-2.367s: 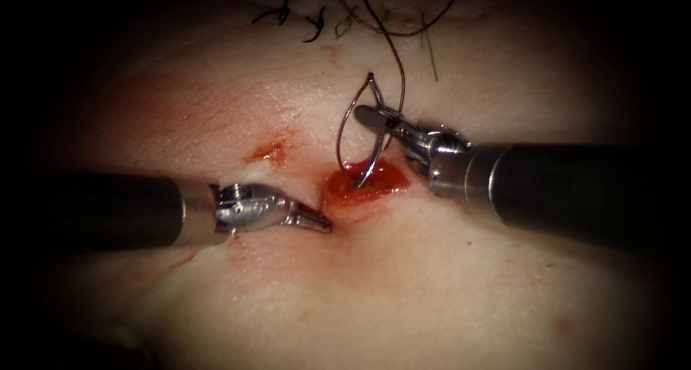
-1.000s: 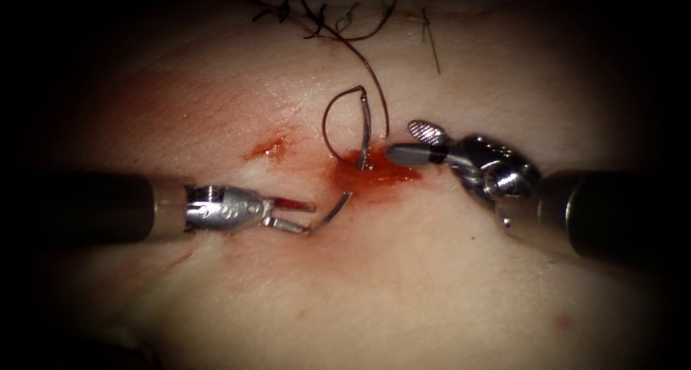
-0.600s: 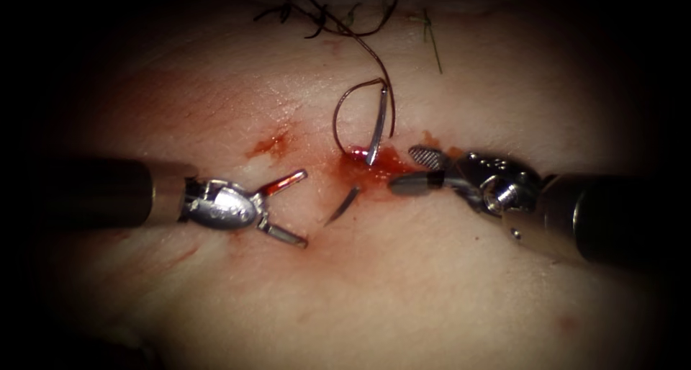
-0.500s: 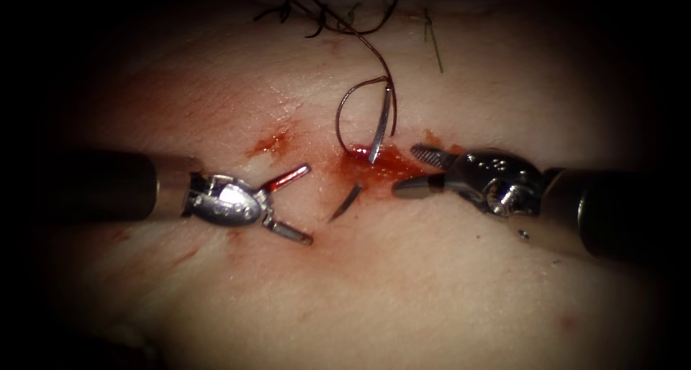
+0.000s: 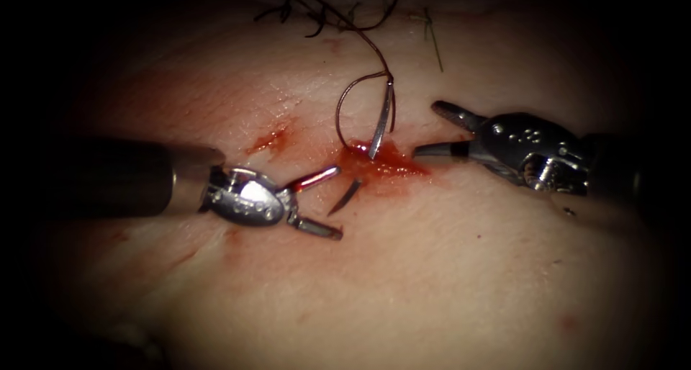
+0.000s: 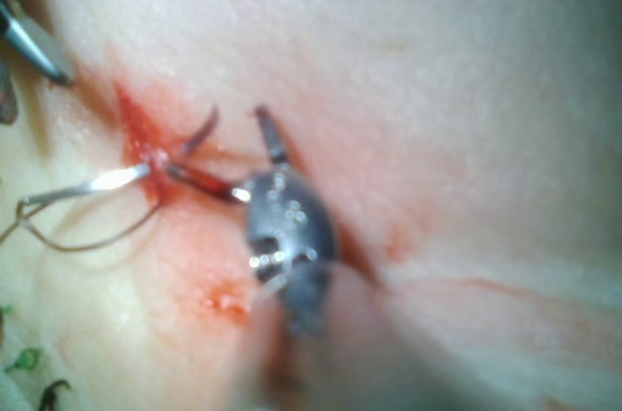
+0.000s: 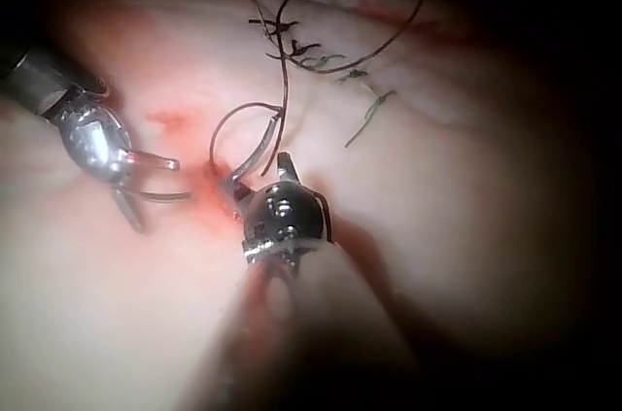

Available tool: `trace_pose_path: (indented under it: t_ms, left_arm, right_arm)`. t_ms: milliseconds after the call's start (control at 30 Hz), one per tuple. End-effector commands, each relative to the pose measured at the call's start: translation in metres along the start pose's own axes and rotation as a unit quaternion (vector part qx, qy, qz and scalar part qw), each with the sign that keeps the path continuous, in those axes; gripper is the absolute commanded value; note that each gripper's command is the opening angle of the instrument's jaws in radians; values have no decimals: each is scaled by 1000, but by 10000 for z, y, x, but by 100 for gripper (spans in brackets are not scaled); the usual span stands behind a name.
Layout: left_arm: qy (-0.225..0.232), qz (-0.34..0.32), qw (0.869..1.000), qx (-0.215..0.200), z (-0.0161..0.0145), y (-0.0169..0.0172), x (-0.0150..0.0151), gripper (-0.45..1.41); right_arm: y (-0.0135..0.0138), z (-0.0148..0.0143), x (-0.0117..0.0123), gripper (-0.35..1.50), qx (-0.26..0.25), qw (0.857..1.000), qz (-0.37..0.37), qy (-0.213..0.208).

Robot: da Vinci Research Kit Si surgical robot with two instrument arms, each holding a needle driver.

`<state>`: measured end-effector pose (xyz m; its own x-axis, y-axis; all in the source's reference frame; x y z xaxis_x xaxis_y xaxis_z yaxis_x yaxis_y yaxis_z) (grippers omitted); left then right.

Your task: Wound Closure

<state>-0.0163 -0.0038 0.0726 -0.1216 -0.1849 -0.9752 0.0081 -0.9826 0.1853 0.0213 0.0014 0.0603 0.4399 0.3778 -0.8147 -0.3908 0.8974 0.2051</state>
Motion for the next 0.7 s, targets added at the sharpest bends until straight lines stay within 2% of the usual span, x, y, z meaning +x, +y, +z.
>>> trace_pose_path:
  t_ms: [33, 267, 400, 567, 600, 700]
  left_arm:
    - [3, -2, 1000, -2, 8, 4, -6, 86]
    - [14, -2, 1000, -14, 20, -2, -7, 78]
    - [11, -2, 1000, -28, 23, -2, -8, 61]
    - [3, -4, 999, -45, 21, -4, -7, 14]
    - [0, -20, 999, -51, 18, -5, -5, -6]
    - [-5, -33, 998, -60, 12, -4, -2, -42]
  right_arm:
    - [0, 8, -2, 138, 6, 1000, -5, 3]
    - [0, 8, -2, 143, 4, 1000, -17, 6]
    - [0, 8, -2, 143, 4, 1000, -26, 7]
    - [1, 8, -3, 141, 3, 1000, -26, 8]
    - [0, 8, -3, 140, 4, 1000, -27, 7]
    - [0, 8, -4, 138, 4, 1000, -27, 7]
